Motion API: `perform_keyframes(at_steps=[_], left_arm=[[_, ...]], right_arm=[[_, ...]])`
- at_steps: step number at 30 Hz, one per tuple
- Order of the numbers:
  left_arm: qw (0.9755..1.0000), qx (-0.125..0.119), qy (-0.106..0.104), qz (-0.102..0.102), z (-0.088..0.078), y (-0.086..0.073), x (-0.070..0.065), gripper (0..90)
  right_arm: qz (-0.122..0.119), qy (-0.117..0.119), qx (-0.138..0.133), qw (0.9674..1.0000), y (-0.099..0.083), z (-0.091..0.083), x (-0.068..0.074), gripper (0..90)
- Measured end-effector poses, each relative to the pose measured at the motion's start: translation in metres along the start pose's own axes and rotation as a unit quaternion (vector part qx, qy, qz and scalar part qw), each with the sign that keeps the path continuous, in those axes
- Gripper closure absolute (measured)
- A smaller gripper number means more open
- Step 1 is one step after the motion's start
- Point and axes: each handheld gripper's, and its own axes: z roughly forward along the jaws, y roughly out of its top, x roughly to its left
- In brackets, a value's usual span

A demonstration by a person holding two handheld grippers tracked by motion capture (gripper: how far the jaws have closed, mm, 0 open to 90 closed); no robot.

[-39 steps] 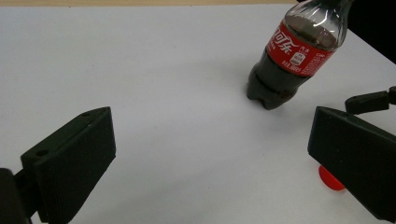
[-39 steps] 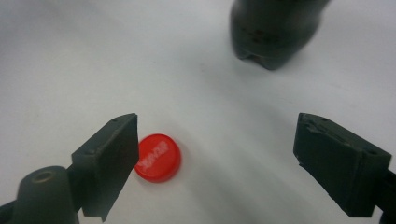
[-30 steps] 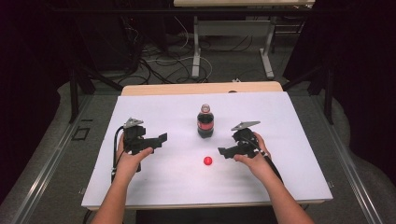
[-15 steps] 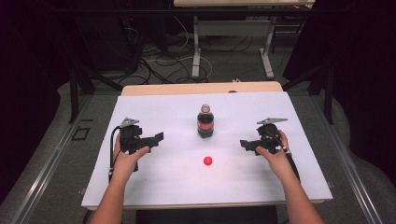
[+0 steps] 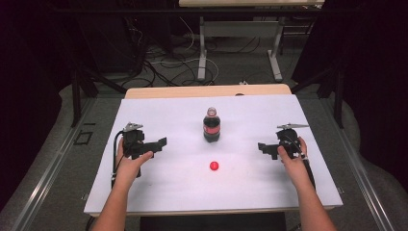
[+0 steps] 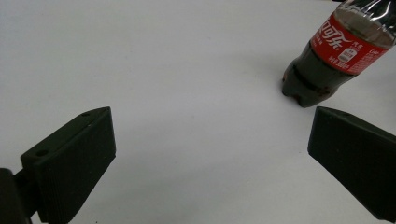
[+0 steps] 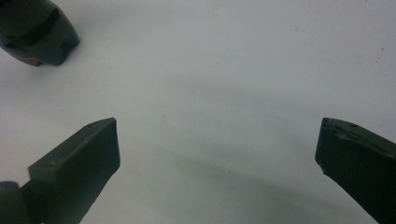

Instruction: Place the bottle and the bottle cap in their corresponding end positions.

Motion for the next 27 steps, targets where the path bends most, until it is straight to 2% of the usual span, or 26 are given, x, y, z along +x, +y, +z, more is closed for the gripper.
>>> perform_keyframes(at_steps=[8,16,27], left_arm=[[0.9998,0.012,0.012,-0.003,0.003,-0.003,0.007,1.0],[0.9997,0.020,0.016,-0.007,0.005,-0.004,0.010,1.0],[0.9994,0.025,0.021,-0.005,0.006,-0.005,0.011,1.0]], right_arm=[[0.012,-0.009,0.018,0.9997,-0.008,0.005,-0.009,0.0],[0.015,-0.010,0.019,0.9996,-0.010,0.004,-0.013,0.0],[0.019,-0.013,0.013,0.9997,-0.009,0.002,-0.012,0.0]])
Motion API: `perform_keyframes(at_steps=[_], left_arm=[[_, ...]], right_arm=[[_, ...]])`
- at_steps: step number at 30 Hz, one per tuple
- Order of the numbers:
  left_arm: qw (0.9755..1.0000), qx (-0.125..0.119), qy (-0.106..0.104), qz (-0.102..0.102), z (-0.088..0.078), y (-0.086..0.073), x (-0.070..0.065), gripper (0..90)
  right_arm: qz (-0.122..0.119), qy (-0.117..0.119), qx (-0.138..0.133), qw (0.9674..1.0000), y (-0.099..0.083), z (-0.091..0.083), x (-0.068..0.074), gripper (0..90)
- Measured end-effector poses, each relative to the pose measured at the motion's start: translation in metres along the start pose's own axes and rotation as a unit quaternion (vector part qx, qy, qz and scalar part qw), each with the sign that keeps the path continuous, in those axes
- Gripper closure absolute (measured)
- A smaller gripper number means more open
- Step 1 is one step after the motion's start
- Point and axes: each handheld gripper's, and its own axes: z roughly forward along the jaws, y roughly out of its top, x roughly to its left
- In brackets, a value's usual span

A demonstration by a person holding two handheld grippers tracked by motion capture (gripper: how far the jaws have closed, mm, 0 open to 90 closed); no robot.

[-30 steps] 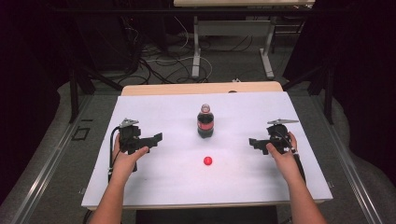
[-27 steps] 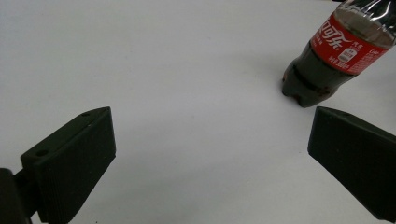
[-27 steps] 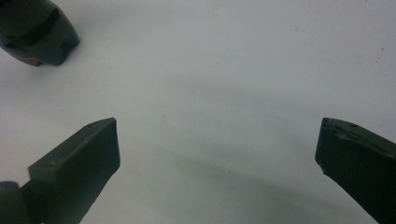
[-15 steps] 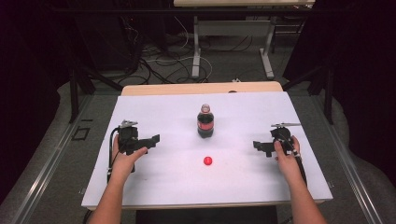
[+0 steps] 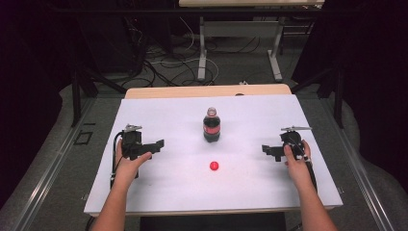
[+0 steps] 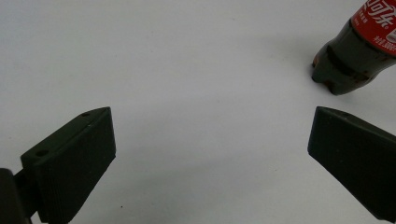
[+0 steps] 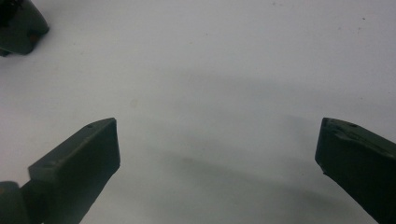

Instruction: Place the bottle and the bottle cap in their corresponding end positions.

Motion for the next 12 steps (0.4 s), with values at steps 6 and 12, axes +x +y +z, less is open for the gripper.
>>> perform_keyframes(at_steps=[6,12], left_arm=[[1.0000,0.001,0.001,-0.003,-0.0003,0.0000,0.0010,1.1],[1.0000,0.001,0.002,-0.003,0.0006,-0.0002,0.0019,1.0]], right_arm=[[-0.002,0.002,-0.002,1.0000,0.0007,-0.0009,0.0011,0.0],[-0.008,0.004,0.001,1.0000,0.0001,-0.0001,0.0019,0.0]])
